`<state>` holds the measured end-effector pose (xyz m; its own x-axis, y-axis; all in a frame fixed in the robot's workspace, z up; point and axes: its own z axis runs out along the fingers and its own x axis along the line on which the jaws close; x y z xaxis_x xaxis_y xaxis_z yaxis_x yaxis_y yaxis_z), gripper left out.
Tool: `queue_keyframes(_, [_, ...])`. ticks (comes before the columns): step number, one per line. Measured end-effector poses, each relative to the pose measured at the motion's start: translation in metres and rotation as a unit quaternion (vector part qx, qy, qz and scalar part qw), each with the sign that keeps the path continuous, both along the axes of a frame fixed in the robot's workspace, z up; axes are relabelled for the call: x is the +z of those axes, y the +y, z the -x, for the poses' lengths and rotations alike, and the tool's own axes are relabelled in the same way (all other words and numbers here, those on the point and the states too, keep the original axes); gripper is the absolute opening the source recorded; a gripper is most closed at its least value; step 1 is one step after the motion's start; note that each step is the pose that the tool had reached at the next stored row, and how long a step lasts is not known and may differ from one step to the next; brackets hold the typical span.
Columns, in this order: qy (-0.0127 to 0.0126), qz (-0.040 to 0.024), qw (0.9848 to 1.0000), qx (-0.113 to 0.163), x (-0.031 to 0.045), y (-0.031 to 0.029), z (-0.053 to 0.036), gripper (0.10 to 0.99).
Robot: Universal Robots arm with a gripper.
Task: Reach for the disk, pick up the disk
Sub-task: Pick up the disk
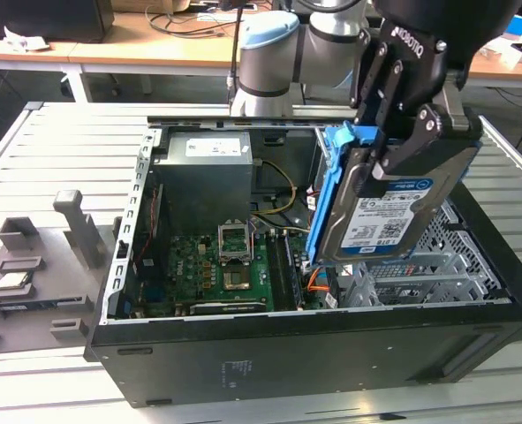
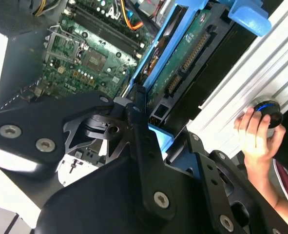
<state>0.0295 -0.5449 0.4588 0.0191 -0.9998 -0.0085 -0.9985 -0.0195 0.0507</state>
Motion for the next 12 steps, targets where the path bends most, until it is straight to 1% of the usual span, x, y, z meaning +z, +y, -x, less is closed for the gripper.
queue_keyframes(2, [0.0000, 0.0001, 1.0000, -0.001, -0.0003, 0.0000, -0.0107, 0.365])
queue_keyframes(4, [0.0000, 0.0001, 1.0000, -0.001, -0.0004, 0.0000, -0.0188, 0.365])
queue_keyframes(5, [0.0000, 0.0002, 1.0000, -0.001, -0.0006, 0.0000, -0.0283, 0.365])
queue_keyframes(6, [0.0000, 0.0002, 1.0000, -0.002, -0.0006, 0.0000, -0.0339, 0.365])
queue_keyframes(7, [0.0000, 0.0001, 1.0000, -0.002, -0.0008, 0.0000, -0.0376, 0.365])
queue_keyframes(8, [0.0000, 0.0001, 1.0000, -0.002, -0.0011, 0.0000, -0.0454, 0.365])
queue_keyframes(9, [0.0000, 0.0002, 1.0000, -0.002, -0.0012, 0.0000, -0.0504, 0.365])
queue_keyframes(12, [0.0000, 0.0001, 1.0000, -0.002, -0.0018, 0.0000, -0.0698, 0.365])
